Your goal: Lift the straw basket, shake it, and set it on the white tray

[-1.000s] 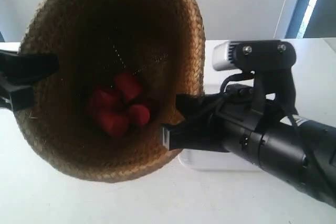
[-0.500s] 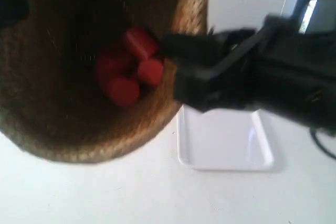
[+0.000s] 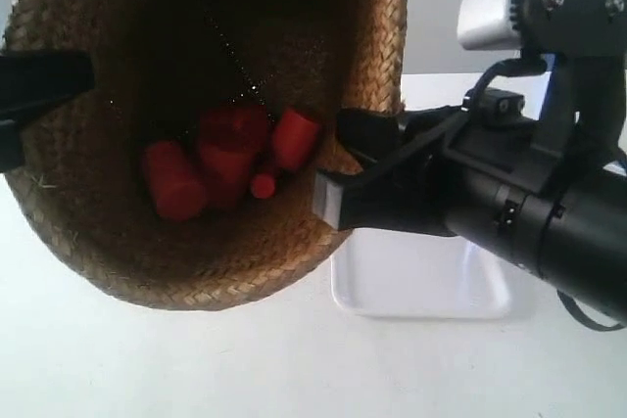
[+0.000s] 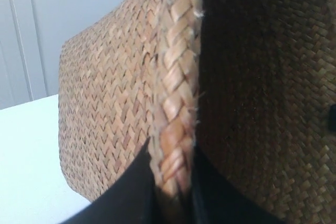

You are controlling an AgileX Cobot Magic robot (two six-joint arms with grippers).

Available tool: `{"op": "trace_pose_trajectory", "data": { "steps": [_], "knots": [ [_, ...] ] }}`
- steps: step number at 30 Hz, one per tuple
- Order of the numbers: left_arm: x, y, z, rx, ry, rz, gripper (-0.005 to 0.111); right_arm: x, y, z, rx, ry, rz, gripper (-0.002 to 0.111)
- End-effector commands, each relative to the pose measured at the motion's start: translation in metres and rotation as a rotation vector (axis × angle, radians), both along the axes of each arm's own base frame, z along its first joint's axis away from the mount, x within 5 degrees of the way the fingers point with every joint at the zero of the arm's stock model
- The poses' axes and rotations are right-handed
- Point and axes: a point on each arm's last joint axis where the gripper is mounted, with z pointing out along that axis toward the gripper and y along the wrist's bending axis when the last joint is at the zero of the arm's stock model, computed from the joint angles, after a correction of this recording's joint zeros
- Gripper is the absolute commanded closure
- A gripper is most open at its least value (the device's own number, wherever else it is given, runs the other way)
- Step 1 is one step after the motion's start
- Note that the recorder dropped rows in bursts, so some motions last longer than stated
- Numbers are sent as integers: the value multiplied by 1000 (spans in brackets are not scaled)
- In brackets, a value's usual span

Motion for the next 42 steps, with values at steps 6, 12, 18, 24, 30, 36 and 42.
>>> {"op": "trace_pose_trajectory", "data": {
  "steps": [6,12,18,24,30,36,42],
  "knots": [
    [-6,-5,-3,-2,11,-71,107,2,2,1,-83,-55,19,108],
    [-6,-4,-3,-28,26,-57,107,3,4,0,-106,-60,25,108],
    [-59,-7,43,-141,-106,-274,107,-39,0,63,105,-167,292,108],
    [-10,6,-17,-153,99,65,107,-4,4,9,-74,-159,-60,108],
    [-13,-3,-10,-97,67,-54,107,-11,15,11,-98,-154,85,108],
    [-11,-1,-10,-86,53,-25,107,-9,12,10,-74,-122,50,108],
    [8,1,-8,-91,84,57,107,4,-9,4,-174,-38,-147,108]
  ]
}}
